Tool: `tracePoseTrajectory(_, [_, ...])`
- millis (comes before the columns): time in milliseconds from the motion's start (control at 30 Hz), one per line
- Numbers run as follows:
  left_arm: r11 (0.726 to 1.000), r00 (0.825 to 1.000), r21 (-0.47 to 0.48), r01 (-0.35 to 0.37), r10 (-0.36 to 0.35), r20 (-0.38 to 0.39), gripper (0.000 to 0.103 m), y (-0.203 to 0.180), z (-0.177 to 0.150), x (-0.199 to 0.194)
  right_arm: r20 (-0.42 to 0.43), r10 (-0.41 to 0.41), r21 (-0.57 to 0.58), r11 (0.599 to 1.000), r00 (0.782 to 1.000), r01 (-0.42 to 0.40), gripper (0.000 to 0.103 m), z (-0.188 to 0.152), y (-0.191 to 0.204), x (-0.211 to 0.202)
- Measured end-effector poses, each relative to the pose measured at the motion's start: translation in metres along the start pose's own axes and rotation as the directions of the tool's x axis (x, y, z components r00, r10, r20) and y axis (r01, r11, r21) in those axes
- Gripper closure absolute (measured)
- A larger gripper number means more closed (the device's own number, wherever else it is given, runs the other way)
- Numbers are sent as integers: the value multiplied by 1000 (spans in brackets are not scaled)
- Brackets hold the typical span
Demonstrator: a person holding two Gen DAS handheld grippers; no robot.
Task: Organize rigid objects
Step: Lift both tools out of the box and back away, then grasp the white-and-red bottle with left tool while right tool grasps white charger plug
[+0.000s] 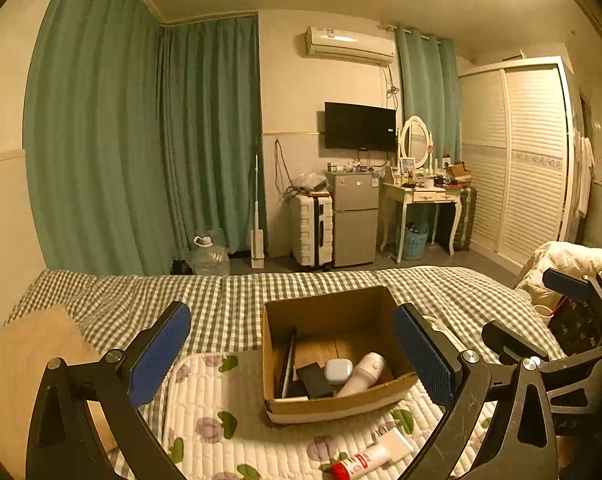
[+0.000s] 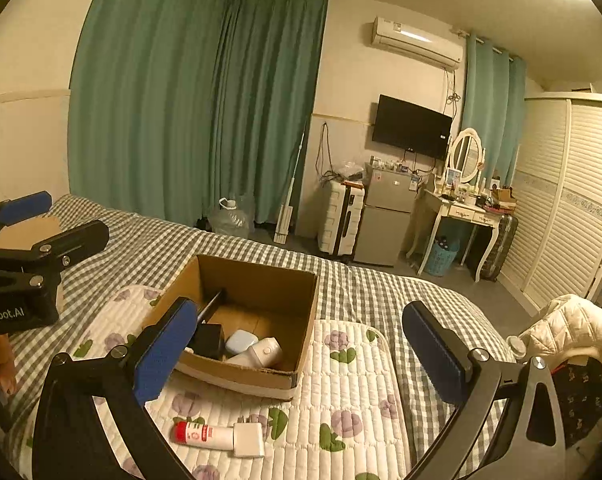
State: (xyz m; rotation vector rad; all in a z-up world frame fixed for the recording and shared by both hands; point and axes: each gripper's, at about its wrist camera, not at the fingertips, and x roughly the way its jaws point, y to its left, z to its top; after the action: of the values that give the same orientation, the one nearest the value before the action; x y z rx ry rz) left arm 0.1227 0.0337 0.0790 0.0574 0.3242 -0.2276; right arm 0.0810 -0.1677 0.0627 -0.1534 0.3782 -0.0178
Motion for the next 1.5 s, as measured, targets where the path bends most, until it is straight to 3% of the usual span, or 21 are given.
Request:
tracePoseTrajectory(533, [999, 999, 18, 48, -47, -27, 2, 2, -48, -15, -3, 13, 0, 1000, 1000, -13, 0, -54, 1, -22])
tracePoseTrajectory(833, [995, 989, 64, 79, -70, -133, 9, -16, -88, 21, -83, 26, 6, 1000, 996, -26, 0, -95, 0, 7])
tracePoseTrajectory(933, [987, 972, 84, 138, -119, -201, 9, -23, -106, 40, -138, 39, 10, 999, 990, -38, 0, -112, -2, 20])
tracePoseTrajectory(1200, [967, 928, 161, 200, -134, -348, 9, -43, -154, 83, -246, 53, 7, 999, 968, -52, 0, -159, -5, 53])
tracePoseTrajectory(1333, [954, 883, 170, 245, -147, -447, 9, -53, -181, 108, -291, 61, 17, 998, 955, -59, 0, -175, -6, 71])
tracePoseTrajectory(1500, [926, 842, 236, 296, -136, -522, 9, -67, -203, 131, -345, 79, 33, 997, 935, -72, 0, -190, -8, 92])
